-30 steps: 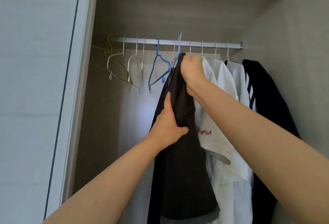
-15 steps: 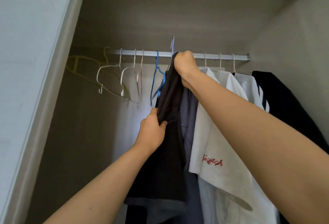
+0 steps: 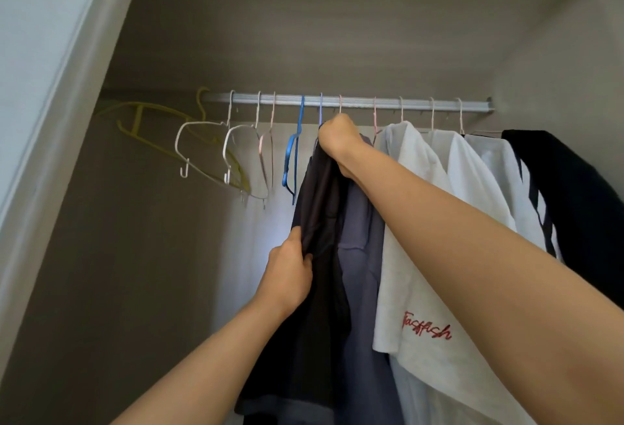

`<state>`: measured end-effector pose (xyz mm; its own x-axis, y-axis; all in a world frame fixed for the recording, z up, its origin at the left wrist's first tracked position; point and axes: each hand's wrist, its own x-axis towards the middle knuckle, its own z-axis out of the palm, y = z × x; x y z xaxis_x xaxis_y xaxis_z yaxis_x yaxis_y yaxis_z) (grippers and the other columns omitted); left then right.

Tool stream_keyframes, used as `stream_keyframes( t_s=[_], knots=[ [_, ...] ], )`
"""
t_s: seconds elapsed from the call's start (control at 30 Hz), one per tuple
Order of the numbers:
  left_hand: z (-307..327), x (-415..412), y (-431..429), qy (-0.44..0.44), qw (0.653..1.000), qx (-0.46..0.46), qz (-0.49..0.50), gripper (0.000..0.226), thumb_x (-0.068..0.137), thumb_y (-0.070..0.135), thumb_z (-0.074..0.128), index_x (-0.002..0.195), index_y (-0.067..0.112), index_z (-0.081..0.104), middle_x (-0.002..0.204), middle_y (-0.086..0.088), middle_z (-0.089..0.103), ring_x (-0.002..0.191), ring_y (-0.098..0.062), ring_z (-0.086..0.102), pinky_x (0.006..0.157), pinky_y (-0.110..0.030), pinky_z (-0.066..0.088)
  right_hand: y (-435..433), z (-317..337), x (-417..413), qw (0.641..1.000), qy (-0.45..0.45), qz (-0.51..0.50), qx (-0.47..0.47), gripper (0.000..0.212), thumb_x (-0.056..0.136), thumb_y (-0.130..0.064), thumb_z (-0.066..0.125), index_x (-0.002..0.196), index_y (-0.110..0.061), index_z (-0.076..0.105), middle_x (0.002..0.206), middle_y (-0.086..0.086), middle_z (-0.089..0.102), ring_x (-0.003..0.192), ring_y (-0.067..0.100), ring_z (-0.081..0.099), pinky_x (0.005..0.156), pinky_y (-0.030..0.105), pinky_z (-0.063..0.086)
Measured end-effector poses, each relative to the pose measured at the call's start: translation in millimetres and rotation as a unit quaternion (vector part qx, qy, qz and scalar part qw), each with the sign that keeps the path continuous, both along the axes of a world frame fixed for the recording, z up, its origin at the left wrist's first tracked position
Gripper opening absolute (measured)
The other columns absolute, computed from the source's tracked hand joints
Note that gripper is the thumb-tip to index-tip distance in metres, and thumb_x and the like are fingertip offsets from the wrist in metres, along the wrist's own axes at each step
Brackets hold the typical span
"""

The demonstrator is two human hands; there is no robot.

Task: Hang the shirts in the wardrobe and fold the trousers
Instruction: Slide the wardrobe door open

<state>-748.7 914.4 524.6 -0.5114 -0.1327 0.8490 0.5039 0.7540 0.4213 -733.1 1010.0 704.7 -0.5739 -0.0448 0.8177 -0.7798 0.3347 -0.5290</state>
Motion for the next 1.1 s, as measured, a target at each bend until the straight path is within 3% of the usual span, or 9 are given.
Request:
stream_keyframes(
  t_s=[0.1, 0.17, 0.23, 0.33, 0.4, 0.63, 0.73, 0.97, 1.1],
  knots=[
    [-7.2, -1.8, -4.4, -0.001, 1.0, -0.001, 0.0, 0.038, 0.094, -0.001, 0.047, 0.13, 0.011, 0.05, 0.112, -0.01, 0.065, 0.103, -0.029, 0.061, 0.082, -0.024, 0.042, -7.4, -5.1, 2.0, 0.998, 0.019, -0.051, 0.043, 0.038, 0.098, -0.001, 0.036, 0.063, -0.013, 0.028, 0.069, 0.003, 0.033, 0.081, 0.023, 0.042, 0.067, 0.026, 0.038],
    [-12.2, -1.5, -8.9, -0.001, 1.0, 0.01, -0.003, 0.035, 0.094, -0.001, 0.049, 0.127, 0.012, 0.052, 0.109, -0.009, 0.066, 0.102, -0.029, 0.062, 0.082, -0.025, 0.045, -11.0, -9.0, 6.9, 0.988, 0.05, -0.122, 0.086, 0.038, 0.096, 0.001, 0.04, 0.062, -0.012, 0.028, 0.075, 0.006, 0.043, 0.079, 0.027, 0.047, 0.057, 0.025, 0.034],
    [-17.4, 0.8, -12.4, 0.0, 1.0, 0.026, 0.0, 0.029, 0.095, 0.002, 0.051, 0.122, 0.012, 0.053, 0.106, -0.007, 0.066, 0.098, -0.028, 0.062, 0.079, -0.026, 0.045, -11.8, -15.0, 5.9, 0.973, 0.085, -0.171, 0.13, 0.034, 0.094, 0.0, 0.045, 0.064, -0.011, 0.032, 0.092, 0.011, 0.051, 0.087, 0.029, 0.052, 0.06, 0.028, 0.036],
    [-24.0, 7.8, -14.2, 0.017, 0.999, 0.038, 0.005, 0.026, 0.095, 0.006, 0.055, 0.12, 0.013, 0.054, 0.104, -0.004, 0.066, 0.095, -0.024, 0.061, 0.075, -0.024, 0.041, -9.2, -32.4, 2.5, 0.968, 0.134, -0.178, 0.117, 0.005, 0.093, 0.0, 0.047, 0.094, -0.001, 0.052, 0.101, 0.012, 0.051, 0.084, 0.027, 0.052, 0.06, 0.029, 0.035],
    [-29.1, 13.6, -13.5, 0.021, 0.999, 0.029, 0.008, 0.028, 0.094, 0.008, 0.056, 0.121, 0.015, 0.053, 0.103, -0.002, 0.066, 0.094, -0.023, 0.061, 0.075, -0.024, 0.043, -8.7, -47.0, 1.2, 0.96, 0.171, -0.191, 0.112, 0.024, 0.094, 0.001, 0.046, 0.118, 0.002, 0.048, 0.112, 0.013, 0.053, 0.093, 0.029, 0.056, 0.066, 0.03, 0.035],
    [-45.7, 37.0, -9.8, 0.02, 0.999, 0.007, 0.036, 0.036, 0.093, 0.009, 0.056, 0.128, 0.019, 0.049, 0.104, -0.009, 0.068, 0.097, -0.032, 0.062, 0.083, -0.043, 0.053, -5.4, -91.8, 7.8, 0.927, 0.268, -0.222, 0.142, 0.059, 0.094, -0.002, 0.047, 0.147, 0.002, 0.023, 0.127, 0.021, 0.049, 0.098, 0.031, 0.058, 0.072, 0.032, 0.043],
    [-54.5, 48.7, -6.8, 0.02, 0.999, 0.002, 0.037, 0.036, 0.094, 0.008, 0.055, 0.128, 0.017, 0.049, 0.106, -0.009, 0.068, 0.099, -0.032, 0.061, 0.082, -0.04, 0.051, 1.5, -110.0, 17.3, 0.921, 0.272, -0.224, 0.165, 0.058, 0.094, -0.005, 0.046, 0.146, 0.003, 0.023, 0.129, 0.023, 0.045, 0.105, 0.035, 0.054, 0.083, 0.039, 0.048],
    [-87.6, 71.7, 2.6, 0.01, 0.999, 0.013, 0.039, 0.024, 0.094, 0.01, 0.057, 0.117, 0.014, 0.051, 0.097, -0.006, 0.065, 0.091, -0.03, 0.062, 0.075, -0.04, 0.05, 20.3, -164.6, 41.9, 0.885, 0.295, -0.279, 0.227, 0.054, 0.096, -0.024, 0.05, 0.145, -0.006, 0.034, 0.143, 0.012, 0.043, 0.12, 0.028, 0.047, 0.078, 0.038, 0.052],
    [-97.5, 86.8, 7.0, 0.012, 0.998, 0.009, 0.063, 0.023, 0.094, 0.008, 0.057, 0.116, 0.013, 0.052, 0.103, -0.006, 0.065, 0.095, -0.029, 0.061, 0.078, -0.043, 0.05, 32.7, -188.7, 53.8, 0.88, 0.311, -0.266, 0.24, 0.049, 0.094, -0.029, 0.053, 0.137, -0.007, 0.044, 0.135, 0.009, 0.05, 0.119, 0.028, 0.05, 0.083, 0.04, 0.051]
  ],
)
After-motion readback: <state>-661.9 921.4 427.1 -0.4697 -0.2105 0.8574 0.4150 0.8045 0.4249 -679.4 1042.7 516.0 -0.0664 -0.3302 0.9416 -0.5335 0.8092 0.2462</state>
